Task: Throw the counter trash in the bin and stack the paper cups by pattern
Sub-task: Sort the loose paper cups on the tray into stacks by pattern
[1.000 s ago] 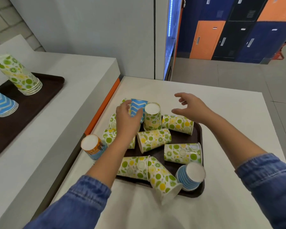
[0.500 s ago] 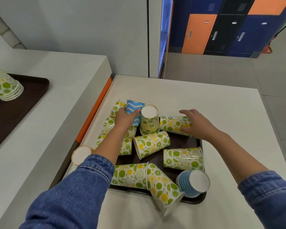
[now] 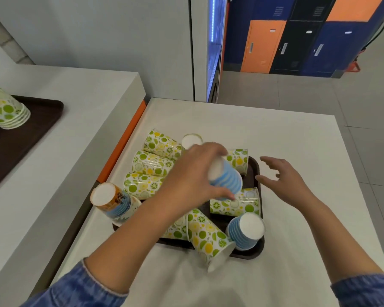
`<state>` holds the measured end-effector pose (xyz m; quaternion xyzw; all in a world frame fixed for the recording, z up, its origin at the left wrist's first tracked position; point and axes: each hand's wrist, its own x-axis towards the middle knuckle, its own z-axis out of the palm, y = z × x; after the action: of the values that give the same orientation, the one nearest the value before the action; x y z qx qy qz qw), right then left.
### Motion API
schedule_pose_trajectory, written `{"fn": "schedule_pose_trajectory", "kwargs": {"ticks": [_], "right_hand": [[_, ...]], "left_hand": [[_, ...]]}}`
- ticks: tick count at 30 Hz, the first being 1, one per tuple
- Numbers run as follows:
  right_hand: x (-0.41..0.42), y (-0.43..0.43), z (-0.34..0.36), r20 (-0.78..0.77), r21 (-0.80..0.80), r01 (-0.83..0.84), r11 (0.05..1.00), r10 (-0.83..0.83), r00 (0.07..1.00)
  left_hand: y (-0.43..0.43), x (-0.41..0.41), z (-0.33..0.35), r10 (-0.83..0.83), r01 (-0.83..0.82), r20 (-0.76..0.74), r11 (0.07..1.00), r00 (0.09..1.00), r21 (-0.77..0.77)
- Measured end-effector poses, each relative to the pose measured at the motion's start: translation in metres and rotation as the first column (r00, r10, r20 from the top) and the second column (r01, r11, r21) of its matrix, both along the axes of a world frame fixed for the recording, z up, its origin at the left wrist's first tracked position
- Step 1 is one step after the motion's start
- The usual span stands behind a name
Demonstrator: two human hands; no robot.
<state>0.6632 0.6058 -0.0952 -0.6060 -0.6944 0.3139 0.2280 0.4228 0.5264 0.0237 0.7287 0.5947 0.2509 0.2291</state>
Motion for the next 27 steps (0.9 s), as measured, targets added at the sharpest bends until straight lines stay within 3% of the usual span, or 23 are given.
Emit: {"fn": "schedule_pose_trajectory", "kwargs": {"ticks": [5, 15, 19, 22, 25, 27], "right_hand": [[0.014, -0.005, 0.007, -0.04, 0.032, 0.028, 0.999, -0.026, 0.999], [0.006, -0.005, 0.025, -0.033, 0.07, -0.085, 0.994, 0.087, 0.996], [-0.012, 0.007, 0.032, 0.083, 0.111, -0.192, 0.975, 0.184, 0.979], [-0.03, 0.024, 0.032, 0.226, 0.121, -0.268, 0.956, 0.236, 0.945], [-0.049, 0.045, 0.025, 0.397, 0.106, -0.348, 0.932, 0.281, 0.874], [-0.061, 0.057, 0.017, 0.525, 0.065, -0.408, 0.911, 0.317, 0.79]], "left_hand": [[-0.017, 0.054, -0.016, -0.36, 0.36, -0.092, 0.933, 0.928, -0.011], [-0.026, 0.081, -0.082, -0.46, 0.442, -0.311, 0.888, 0.832, -0.132], [-0.028, 0.081, -0.098, -0.455, 0.423, -0.295, 0.89, 0.84, -0.168], [-0.029, 0.077, -0.099, -0.441, 0.415, -0.183, 0.895, 0.878, -0.166], [-0.023, 0.061, -0.084, -0.273, 0.272, 0.012, 0.954, 0.962, -0.127], [-0.008, 0.04, -0.079, -0.068, 0.07, 0.043, 0.996, 0.997, -0.058]]}}
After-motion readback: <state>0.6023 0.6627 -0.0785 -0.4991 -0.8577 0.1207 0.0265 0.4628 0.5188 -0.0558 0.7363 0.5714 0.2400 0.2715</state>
